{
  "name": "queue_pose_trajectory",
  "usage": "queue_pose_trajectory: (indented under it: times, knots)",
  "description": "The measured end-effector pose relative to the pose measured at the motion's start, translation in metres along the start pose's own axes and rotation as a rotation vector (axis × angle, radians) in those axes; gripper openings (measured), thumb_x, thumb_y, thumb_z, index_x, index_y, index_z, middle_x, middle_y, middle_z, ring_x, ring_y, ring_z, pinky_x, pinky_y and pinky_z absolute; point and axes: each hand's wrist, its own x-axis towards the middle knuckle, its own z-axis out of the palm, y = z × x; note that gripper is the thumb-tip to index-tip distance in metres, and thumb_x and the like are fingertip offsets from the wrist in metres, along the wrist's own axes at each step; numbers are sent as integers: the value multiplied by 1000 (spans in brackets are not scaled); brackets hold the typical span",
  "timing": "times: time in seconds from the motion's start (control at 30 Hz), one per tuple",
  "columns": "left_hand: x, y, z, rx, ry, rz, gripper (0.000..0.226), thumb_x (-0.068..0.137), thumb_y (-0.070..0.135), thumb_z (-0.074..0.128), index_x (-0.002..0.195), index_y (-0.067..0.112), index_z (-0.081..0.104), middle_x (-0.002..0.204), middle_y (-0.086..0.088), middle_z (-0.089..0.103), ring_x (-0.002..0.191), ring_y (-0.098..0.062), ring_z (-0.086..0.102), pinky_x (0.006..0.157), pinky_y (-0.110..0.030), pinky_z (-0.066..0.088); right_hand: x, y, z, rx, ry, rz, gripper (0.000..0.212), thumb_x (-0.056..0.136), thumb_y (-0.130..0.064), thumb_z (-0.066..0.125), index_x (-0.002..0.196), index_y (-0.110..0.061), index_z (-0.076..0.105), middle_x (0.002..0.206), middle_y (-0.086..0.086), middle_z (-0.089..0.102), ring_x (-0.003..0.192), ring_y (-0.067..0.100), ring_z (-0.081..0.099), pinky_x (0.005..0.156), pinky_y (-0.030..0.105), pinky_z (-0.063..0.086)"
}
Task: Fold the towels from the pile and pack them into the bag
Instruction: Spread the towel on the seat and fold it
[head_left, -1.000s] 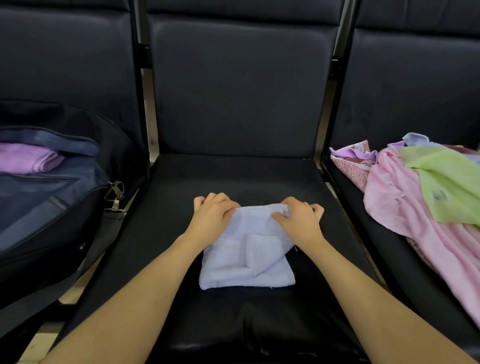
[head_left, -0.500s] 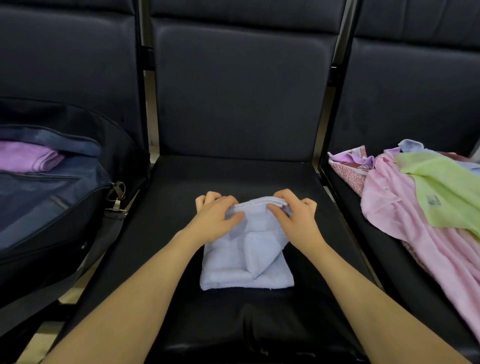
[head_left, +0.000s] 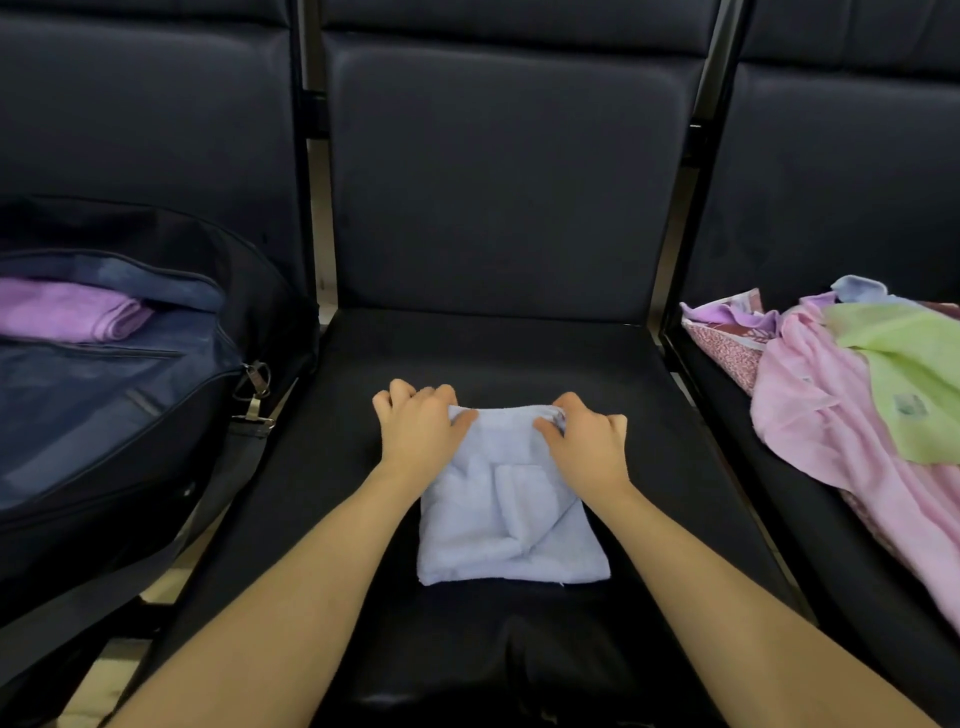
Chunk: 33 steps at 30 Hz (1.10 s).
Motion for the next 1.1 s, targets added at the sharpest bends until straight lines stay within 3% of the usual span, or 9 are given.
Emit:
queue_pose_trajectory:
  times: [0.1,0.2,0.27,0.33,0.47,0.6,0.77,0.93,1.1]
  knots:
    - [-3,9,3,104,15,24,33,85,35,66,110,17,55,110,-7,52,101,-28,47,87,-38,34,2,2,2,-53,58,75,27,92,-30,57,113,-16,48,98,-2,56,91,20,57,79,31,24]
    - [-10,12,6,111,143,233,27,62,18,80,83,17,64,86,-3,57,75,-25,55,70,-34,37,-3,7,3,-90,124,36,40,87,-29,66,121,-16,49,116,4,49,103,25,48,81,32,25]
    - [-23,13,4,134,100,368,12,77,29,63,79,18,67,83,2,61,75,-21,55,71,-31,31,-9,11,4,-73,173,-117,32,85,-22,68,114,-14,57,112,7,52,98,27,49,79,31,26]
    - [-41,15,3,165,-109,366,46,94,37,26,112,18,64,117,0,61,107,-20,53,89,-32,30,-18,12,3,-70,153,-266,23,87,-23,64,108,-14,61,109,6,56,94,27,53,80,31,29]
    - [-56,-3,2,221,-467,212,57,102,44,12,153,22,-3,160,0,-13,147,-20,-12,118,-45,-3,-32,6,2,-221,-180,-343,71,86,-56,14,134,-19,51,142,0,47,127,21,46,102,33,25]
    - [-44,-16,6,162,-472,125,61,100,50,11,151,27,-14,156,1,-25,144,-19,-22,116,-44,-13,-31,8,4,-373,-432,-216,60,101,-51,13,154,-26,6,161,-6,-5,148,13,-4,116,42,-12]
    - [-34,-24,4,85,-452,165,59,102,47,14,151,28,-11,157,1,-25,144,-17,-22,116,-42,-14,-29,8,-3,-349,-467,-109,56,101,-52,12,153,-35,2,161,-10,-10,148,16,-8,113,49,-15]
    - [-58,-35,-27,107,-363,253,67,94,56,17,151,21,21,161,-3,1,147,-16,-3,116,-38,-3,-42,-14,-7,-264,-163,-183,48,100,-51,30,139,-26,42,146,0,36,131,21,32,108,38,12]
    - [-92,-53,-52,171,-330,407,94,69,62,-5,139,24,44,153,4,31,137,-12,31,108,-30,14,-62,-50,-1,-108,-33,-272,54,93,-58,42,136,-24,43,119,-6,54,109,15,48,85,29,17]
